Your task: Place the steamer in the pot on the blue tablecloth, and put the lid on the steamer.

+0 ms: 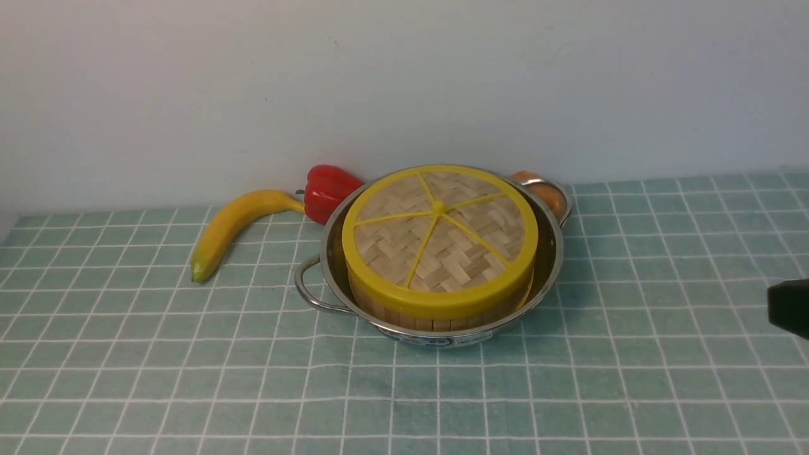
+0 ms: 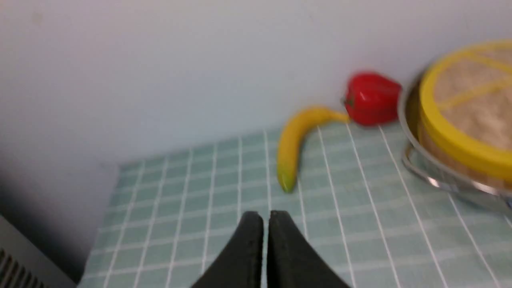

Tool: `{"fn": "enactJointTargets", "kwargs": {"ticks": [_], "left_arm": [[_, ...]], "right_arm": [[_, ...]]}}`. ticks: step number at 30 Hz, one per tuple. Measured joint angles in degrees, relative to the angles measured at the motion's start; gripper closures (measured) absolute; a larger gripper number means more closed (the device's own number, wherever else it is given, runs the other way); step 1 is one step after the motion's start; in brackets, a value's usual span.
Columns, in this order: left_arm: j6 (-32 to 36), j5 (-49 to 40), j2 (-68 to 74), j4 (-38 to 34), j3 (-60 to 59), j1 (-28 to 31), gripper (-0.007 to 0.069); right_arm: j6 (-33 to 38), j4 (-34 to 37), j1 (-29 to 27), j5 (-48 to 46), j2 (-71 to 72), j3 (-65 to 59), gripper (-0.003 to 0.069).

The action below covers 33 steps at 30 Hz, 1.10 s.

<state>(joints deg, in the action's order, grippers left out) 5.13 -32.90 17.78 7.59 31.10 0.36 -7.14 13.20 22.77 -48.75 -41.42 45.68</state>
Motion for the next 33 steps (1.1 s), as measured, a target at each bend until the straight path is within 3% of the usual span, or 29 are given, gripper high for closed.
{"fn": "enactJointTargets", "kwargs": {"ticks": [5, 10, 33], "left_arm": [[-3.2, 16.9, -9.5, -1.1, -16.3, 4.2, 0.0602], [-5.8, 24.3, -15.4, -1.2, -29.6, 4.7, 0.0592], [-8.2, 25.4, -17.6, -1.3, -31.5, 4.9, 0.0538]], "right_arm": [[0.0, 0.0, 0.0, 0.0, 0.0, 0.0, 0.0589], [0.0, 0.0, 0.0, 0.0, 0.0, 0.0, 0.0576], [0.2, -0.8, -1.0, 0.1, 1.7, 0.0, 0.0522]]}}
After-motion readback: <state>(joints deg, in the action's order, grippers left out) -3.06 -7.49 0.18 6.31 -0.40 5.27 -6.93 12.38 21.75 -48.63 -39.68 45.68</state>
